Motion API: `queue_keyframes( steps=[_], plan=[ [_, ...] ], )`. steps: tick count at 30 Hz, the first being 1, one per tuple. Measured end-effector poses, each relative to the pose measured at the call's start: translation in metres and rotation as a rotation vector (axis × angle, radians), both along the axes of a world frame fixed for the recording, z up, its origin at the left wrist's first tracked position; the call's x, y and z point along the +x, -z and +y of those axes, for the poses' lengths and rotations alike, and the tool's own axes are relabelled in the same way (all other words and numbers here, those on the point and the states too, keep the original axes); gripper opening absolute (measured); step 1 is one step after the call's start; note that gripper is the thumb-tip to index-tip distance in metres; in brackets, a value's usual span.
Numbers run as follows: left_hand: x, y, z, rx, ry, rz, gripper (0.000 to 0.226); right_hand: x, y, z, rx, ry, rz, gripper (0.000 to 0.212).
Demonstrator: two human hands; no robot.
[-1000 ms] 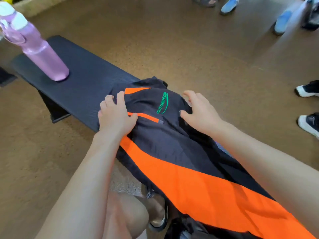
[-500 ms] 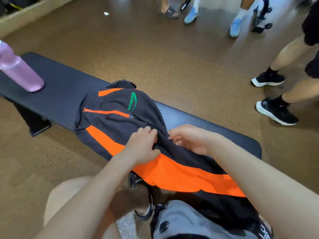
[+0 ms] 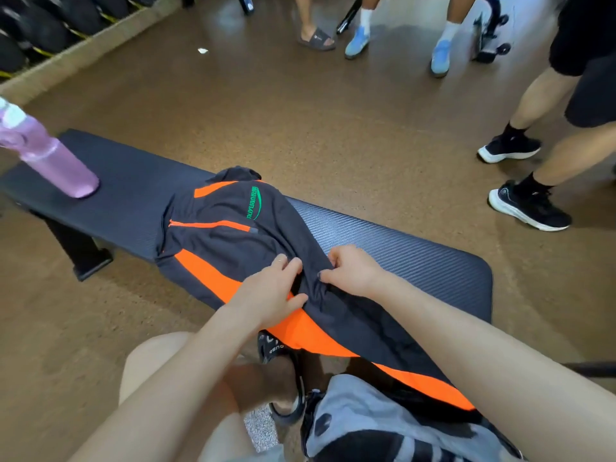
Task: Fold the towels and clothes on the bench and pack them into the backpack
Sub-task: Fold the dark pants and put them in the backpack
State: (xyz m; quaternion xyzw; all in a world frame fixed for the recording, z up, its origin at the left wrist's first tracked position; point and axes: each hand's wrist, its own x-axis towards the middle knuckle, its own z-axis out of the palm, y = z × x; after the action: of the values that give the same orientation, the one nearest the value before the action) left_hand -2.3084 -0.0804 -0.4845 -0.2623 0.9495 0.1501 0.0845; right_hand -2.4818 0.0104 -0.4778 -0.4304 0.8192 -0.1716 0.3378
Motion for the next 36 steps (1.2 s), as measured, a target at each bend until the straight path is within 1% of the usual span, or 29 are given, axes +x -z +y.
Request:
queue_keyframes(
  steps=[2,3,4,5,7,8,11,13,14,15,16,17,19,21,22,23,24,25,27,28,29,30,31,33,34,35,36],
  plan=[
    [0.004,0.001,0.000,0.010,-0.015,-0.066,0.067,-0.009,-0.010,-0.002,-0.070,0.101,-0.084,0.026],
    [0.006,0.002,0.000,-0.006,-0.012,-0.116,0.074,-0.016,-0.015,-0.003,-0.102,0.135,-0.099,0.023],
    [0.007,0.005,-0.001,-0.043,0.000,-0.159,0.074,-0.022,-0.021,-0.003,-0.132,0.161,-0.102,0.020],
    [0.008,0.007,-0.002,-0.095,0.025,-0.185,0.063,-0.027,-0.027,-0.003,-0.161,0.179,-0.092,0.017],
    [0.009,0.008,-0.006,-0.197,0.086,-0.201,0.029,-0.038,-0.037,-0.002,-0.239,0.219,-0.058,0.015],
    [0.009,0.006,-0.008,-0.229,0.104,-0.222,0.019,-0.043,-0.044,-0.001,-0.272,0.236,-0.044,0.015],
    [0.014,-0.013,-0.018,-0.192,0.075,-0.270,0.011,-0.060,-0.067,-0.004,-0.325,0.196,0.078,0.015],
    [0.019,-0.035,-0.029,-0.147,0.005,-0.238,0.016,-0.068,-0.082,-0.010,-0.390,0.181,0.158,0.015],
    [0.021,-0.046,-0.035,-0.131,-0.023,-0.208,0.022,-0.070,-0.087,-0.012,-0.427,0.192,0.144,0.014],
    [0.023,-0.053,-0.040,-0.103,-0.043,-0.182,0.026,-0.069,-0.088,-0.015,-0.445,0.208,0.077,0.015],
    [0.024,-0.058,-0.044,-0.063,-0.054,-0.151,0.029,-0.067,-0.084,-0.017,-0.415,0.223,0.001,0.019],
    [0.026,-0.060,-0.045,-0.016,-0.070,-0.127,0.030,-0.065,-0.076,-0.016,-0.340,0.213,-0.045,0.026],
    [0.031,-0.058,-0.042,0.034,-0.095,-0.127,0.028,-0.062,-0.049,-0.005,-0.089,0.154,-0.061,0.039],
    [0.035,-0.052,-0.032,-0.054,-0.116,-0.207,0.018,-0.058,-0.023,0.018,0.141,0.103,-0.024,0.049],
    [0.036,-0.048,-0.024,-0.147,-0.123,-0.229,0.020,-0.055,-0.013,0.029,0.203,0.073,0.028,0.055],
    [0.034,-0.043,-0.016,-0.234,-0.113,-0.212,0.027,-0.052,-0.005,0.037,0.214,0.059,0.063,0.056],
    [0.029,-0.039,-0.004,-0.260,-0.082,-0.149,0.036,-0.048,0.001,0.043,0.189,0.085,0.057,0.053],
    [0.023,-0.036,0.010,-0.236,-0.041,-0.079,0.045,-0.043,0.005,0.047,0.151,0.137,0.017,0.049],
    [0.008,-0.027,0.038,-0.158,0.103,0.038,0.067,-0.033,0.009,0.053,0.088,0.228,-0.071,0.043],
    [0.001,-0.022,0.049,-0.130,0.165,0.077,0.077,-0.028,0.007,0.055,0.043,0.264,-0.079,0.041],
    [-0.006,-0.017,0.057,-0.068,0.154,0.114,0.083,-0.023,0.003,0.057,-0.025,0.297,-0.066,0.038],
    [-0.013,-0.018,0.061,0.082,0.042,0.181,0.081,-0.017,-0.004,0.060,-0.120,0.315,-0.056,0.036],
    [-0.021,-0.023,0.062,0.347,-0.174,0.276,0.076,-0.010,-0.012,0.062,-0.218,0.305,-0.062,0.036],
    [-0.033,-0.035,0.058,0.952,-0.666,0.446,0.062,0.009,-0.030,0.067,-0.336,0.156,-0.142,0.039],
    [-0.035,-0.037,0.053,1.137,-0.797,0.467,0.054,0.019,-0.036,0.068,-0.342,0.049,-0.214,0.041],
    [-0.034,-0.039,0.049,1.185,-0.814,0.450,0.049,0.027,-0.039,0.068,-0.318,-0.044,-0.304,0.043],
    [-0.033,-0.039,0.046,1.127,-0.796,0.417,0.051,0.031,-0.039,0.069,-0.279,-0.101,-0.405,0.043]
  ],
)
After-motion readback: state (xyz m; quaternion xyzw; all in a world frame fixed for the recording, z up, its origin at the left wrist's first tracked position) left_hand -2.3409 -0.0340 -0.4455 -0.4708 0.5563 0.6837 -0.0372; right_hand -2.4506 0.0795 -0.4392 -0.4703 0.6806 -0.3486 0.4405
